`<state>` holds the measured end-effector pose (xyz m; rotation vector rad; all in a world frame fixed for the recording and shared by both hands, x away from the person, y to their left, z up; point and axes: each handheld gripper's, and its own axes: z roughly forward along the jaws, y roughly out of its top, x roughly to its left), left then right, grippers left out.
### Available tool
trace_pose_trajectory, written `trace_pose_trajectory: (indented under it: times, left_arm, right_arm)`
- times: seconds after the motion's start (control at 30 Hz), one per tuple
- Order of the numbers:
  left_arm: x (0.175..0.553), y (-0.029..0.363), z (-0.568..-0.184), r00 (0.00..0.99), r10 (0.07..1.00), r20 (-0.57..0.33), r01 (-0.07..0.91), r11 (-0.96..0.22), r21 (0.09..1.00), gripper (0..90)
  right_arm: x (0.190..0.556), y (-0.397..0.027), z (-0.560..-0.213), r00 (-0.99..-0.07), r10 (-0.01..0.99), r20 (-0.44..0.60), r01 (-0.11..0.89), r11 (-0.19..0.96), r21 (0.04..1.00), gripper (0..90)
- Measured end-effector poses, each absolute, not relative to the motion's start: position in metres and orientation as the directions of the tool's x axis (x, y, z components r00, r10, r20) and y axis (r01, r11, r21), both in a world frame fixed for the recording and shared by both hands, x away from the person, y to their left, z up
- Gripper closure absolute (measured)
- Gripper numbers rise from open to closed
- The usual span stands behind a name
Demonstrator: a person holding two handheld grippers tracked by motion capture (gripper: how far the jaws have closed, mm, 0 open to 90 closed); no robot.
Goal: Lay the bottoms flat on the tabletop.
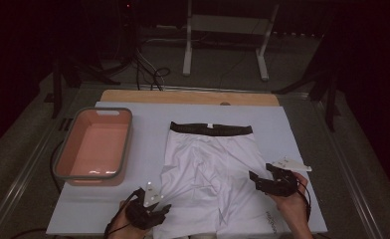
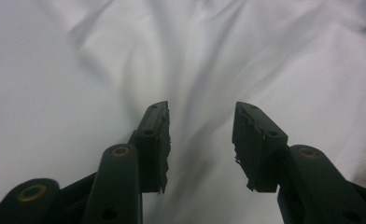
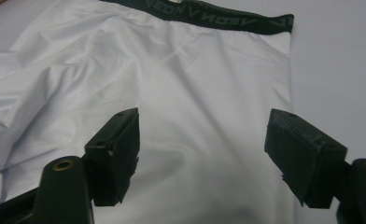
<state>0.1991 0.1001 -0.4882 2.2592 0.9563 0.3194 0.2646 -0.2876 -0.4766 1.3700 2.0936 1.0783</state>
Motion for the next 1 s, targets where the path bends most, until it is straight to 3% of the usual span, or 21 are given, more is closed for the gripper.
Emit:
trace_pose_trajectory:
  times: [0.27,0.47,0.53,0.67,1.0]
  left_arm:
    - [0.21,0.039,-0.501,0.808,0.588,-0.026,0.458,-0.6,0.656,51.9]
    - [0.208,0.014,-0.513,0.854,0.52,-0.015,0.407,-0.65,0.642,49.7]
    - [0.21,0.014,-0.511,0.852,0.523,-0.007,0.407,-0.654,0.637,55.6]
    - [0.211,0.015,-0.509,0.864,0.503,-0.016,0.403,-0.672,0.622,89.6]
    - [0.193,0.027,-0.505,0.888,0.457,-0.05,0.395,-0.701,0.593,90.0]
  right_arm:
    - [0.261,-0.3,-0.48,-0.403,0.913,0.067,0.596,0.206,0.776,25.0]
    - [0.258,-0.308,-0.482,-0.384,0.921,0.063,0.605,0.199,0.771,24.6]
    - [0.257,-0.311,-0.482,-0.38,0.923,0.065,0.608,0.196,0.77,24.6]
    - [0.256,-0.313,-0.483,-0.369,0.927,0.063,0.611,0.191,0.769,24.5]
    - [0.254,-0.322,-0.485,-0.346,0.936,0.068,0.621,0.175,0.764,24.5]
